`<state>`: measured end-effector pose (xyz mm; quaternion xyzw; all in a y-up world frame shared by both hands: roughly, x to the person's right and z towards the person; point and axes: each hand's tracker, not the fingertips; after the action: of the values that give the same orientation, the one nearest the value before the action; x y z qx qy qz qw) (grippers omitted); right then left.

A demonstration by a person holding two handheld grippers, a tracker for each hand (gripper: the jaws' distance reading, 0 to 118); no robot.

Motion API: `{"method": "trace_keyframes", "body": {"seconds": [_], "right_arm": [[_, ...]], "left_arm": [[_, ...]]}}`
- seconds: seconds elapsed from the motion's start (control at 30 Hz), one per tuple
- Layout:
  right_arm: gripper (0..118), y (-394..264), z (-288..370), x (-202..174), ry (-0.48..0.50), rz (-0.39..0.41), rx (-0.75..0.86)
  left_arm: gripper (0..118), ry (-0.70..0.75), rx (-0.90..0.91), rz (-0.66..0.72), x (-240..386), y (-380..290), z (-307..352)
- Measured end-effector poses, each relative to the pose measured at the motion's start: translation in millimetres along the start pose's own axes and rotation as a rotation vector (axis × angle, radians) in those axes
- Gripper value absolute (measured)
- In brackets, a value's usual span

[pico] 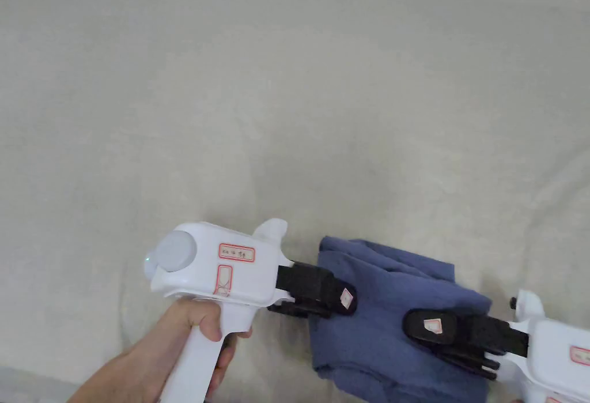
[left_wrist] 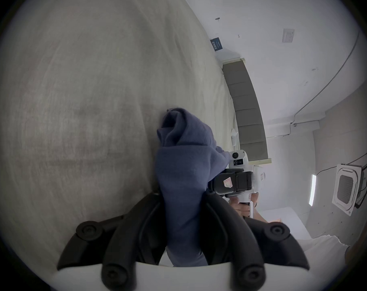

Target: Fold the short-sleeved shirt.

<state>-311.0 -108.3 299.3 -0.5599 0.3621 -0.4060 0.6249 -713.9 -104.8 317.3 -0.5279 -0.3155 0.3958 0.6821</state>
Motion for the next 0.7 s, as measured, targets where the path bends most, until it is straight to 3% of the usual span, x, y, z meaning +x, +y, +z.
{"method": "trace_keyframes", "body": {"seconds": [0.07, 0.17, 0.4, 0.47, 0.57, 0.7], "right_arm": [[1, -4, 8, -20, -0.038, 0.074, 0.026], [1, -7, 27, -39, 0.015, 0.104, 0.067], [1, 8, 63, -61, -0.075, 0.131, 0.194], [1, 13, 68, -62, -0.081, 0.142, 0.202], [1, 22, 72, -62, -0.172, 0.112, 0.22], [1, 28, 72, -69, -0.21, 0.118, 0.21]], "left_arm": [[23, -0.009, -0.005, -0.001, 1, 6, 12], [23, 0.007, 0.02, -0.039, 6, 13, 55], [23, 0.372, 0.137, -0.08, -24, 29, 240], [23, 0.492, 0.15, -0.017, -39, 31, 293], [23, 0.572, 0.231, 0.073, -79, 46, 358], [23, 0.663, 0.324, 0.082, -113, 61, 399]]}}
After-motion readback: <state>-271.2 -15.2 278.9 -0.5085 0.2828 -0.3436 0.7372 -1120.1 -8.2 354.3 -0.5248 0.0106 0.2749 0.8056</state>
